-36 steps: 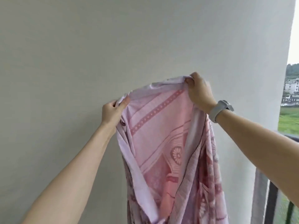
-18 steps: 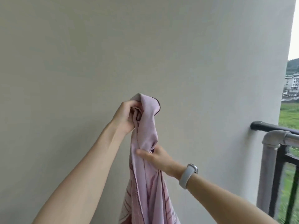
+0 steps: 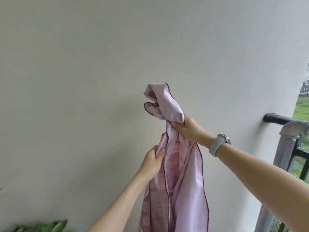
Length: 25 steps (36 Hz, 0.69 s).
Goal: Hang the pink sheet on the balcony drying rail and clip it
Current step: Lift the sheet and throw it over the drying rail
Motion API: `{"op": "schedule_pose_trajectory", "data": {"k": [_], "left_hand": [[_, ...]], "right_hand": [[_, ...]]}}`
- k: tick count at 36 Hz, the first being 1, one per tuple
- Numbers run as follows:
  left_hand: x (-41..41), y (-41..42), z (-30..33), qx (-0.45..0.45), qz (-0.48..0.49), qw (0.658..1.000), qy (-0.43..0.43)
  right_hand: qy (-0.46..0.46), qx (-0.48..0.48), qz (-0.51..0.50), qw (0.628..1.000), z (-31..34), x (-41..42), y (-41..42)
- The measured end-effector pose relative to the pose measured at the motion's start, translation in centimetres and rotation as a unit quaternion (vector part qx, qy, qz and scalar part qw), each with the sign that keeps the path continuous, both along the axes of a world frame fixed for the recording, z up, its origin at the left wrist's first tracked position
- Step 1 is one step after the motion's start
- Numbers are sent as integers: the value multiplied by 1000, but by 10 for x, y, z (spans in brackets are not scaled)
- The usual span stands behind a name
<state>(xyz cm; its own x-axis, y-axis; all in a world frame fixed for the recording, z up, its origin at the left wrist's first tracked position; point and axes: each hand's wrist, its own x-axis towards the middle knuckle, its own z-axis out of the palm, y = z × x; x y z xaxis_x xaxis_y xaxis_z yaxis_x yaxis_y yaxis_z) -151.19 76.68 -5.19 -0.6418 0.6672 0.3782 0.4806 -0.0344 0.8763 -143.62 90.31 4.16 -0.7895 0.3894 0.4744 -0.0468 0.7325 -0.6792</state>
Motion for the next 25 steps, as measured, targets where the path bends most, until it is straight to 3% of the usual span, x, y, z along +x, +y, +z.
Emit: {"op": "schedule_pose_trajectory", "data": {"k": [2,6,11,14,19,21,25], "left_hand": [[-12,-1,5,12,23,1000,17],[-49,-6,15,44,67,997,-2],[-79,-13,51,55,35,998,21],[-87,-2,75,47,15,997,55],[-98,48,149,66,138,981,118],[-91,68,199,127,197,962,139],[-49,96,307,289,240,911,167]], "right_hand": [[-54,77,-72,993,-4,11,18],[-134,99,-154,974,-6,39,63],[-292,155,-226,917,11,67,102],[-320,165,-234,903,32,74,116],[-227,134,-170,950,110,76,125],[-115,160,-211,958,153,81,133],[151,219,-341,902,242,117,146]]}}
